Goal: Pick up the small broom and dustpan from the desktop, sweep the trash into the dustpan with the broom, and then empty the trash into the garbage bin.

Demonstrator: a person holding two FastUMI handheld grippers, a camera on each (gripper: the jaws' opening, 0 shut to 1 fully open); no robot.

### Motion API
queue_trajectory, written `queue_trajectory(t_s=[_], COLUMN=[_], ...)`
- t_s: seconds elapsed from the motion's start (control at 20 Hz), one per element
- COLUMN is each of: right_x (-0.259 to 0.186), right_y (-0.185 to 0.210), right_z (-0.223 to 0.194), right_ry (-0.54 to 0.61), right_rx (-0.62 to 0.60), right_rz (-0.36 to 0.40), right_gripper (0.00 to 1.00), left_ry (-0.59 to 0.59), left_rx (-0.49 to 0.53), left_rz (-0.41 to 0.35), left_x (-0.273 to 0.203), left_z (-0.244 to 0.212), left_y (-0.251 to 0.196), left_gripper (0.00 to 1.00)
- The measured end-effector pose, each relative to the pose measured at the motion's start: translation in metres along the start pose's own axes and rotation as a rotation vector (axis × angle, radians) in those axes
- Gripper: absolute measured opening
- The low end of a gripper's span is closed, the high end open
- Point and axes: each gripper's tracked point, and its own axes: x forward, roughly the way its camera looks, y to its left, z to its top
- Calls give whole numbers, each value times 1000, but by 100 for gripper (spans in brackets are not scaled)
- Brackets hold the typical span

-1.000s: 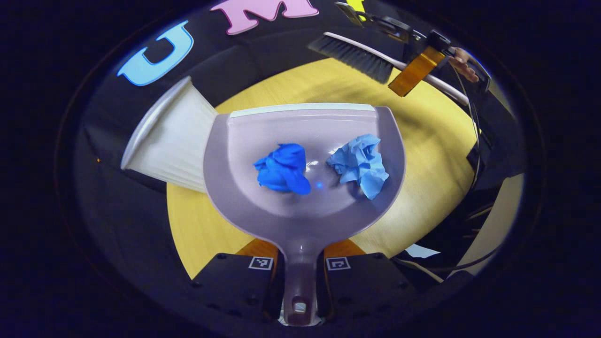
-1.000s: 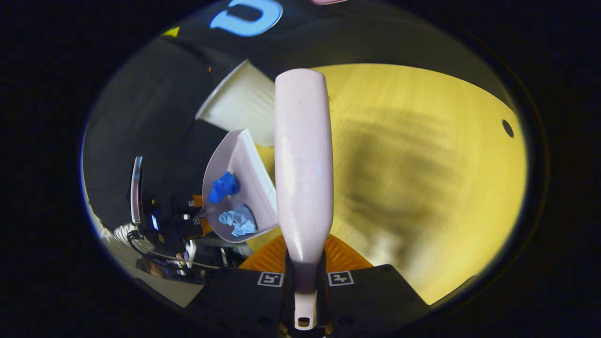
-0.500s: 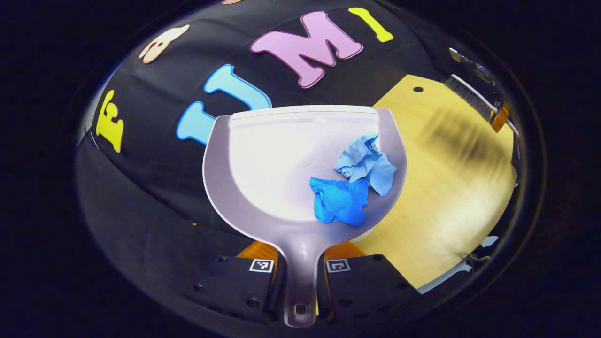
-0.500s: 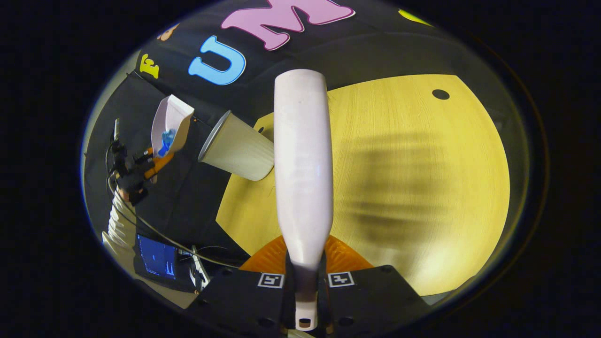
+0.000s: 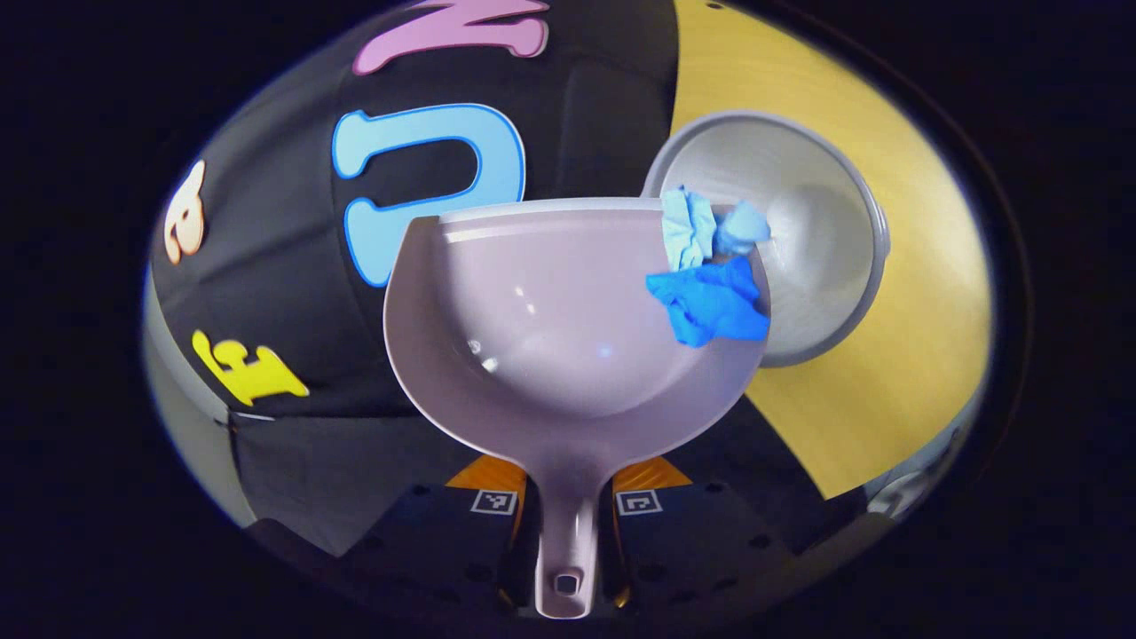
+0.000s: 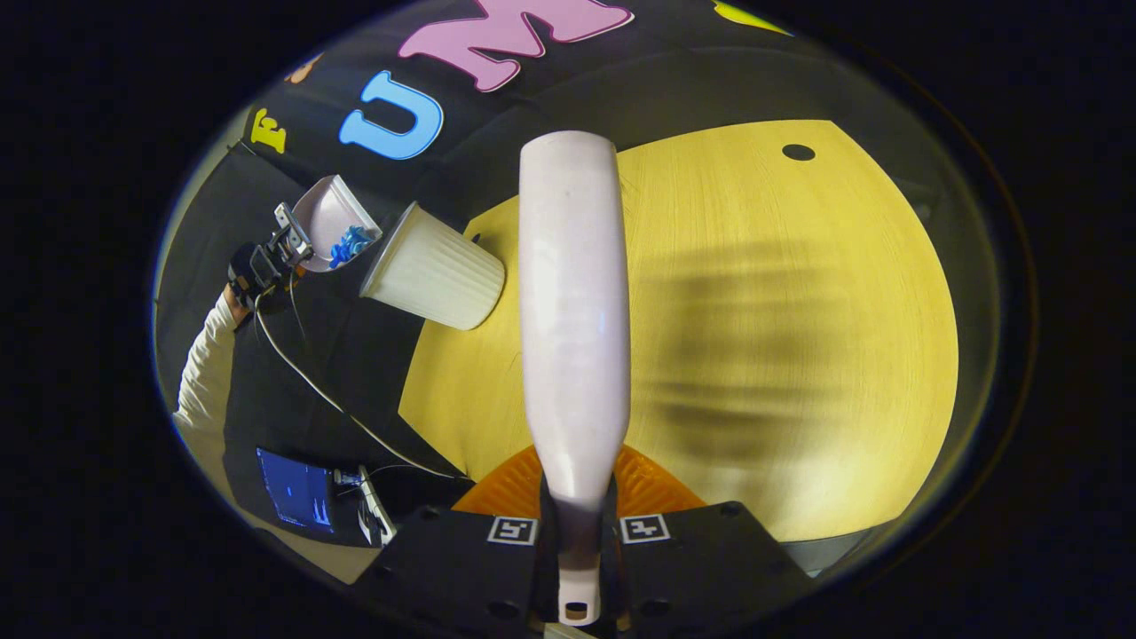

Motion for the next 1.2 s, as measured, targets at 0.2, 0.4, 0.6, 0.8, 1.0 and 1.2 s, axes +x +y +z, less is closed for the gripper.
queue_trajectory(t_s=[0.2,0.4,0.6,0.8,1.0,1.2], right_x=[2,4,7,3,4,8], right_y=[-4,-4,1,15,18,21], right_z=[-9,-17,-18,-14,-7,-7], right_ry=[13,30,39,23,0,-3], right_rx=[6,-21,-30,-3,-3,-2], right_rz=[-6,-14,-12,9,-25,-59], right_gripper=[19,19,19,19,19,19], left_ry=[-5,-35,-98,-196,-447,-597], left_rx=[320,317,64,-305,-692,-834], left_rz=[252,269,145,40,-149,-367], left_x=[-2,7,1,-6,-34,-79], left_z=[1,-16,-26,-14,39,88], left_y=[-18,-50,-67,-81,-108,-147], left_gripper=[24,24,24,24,24,24])
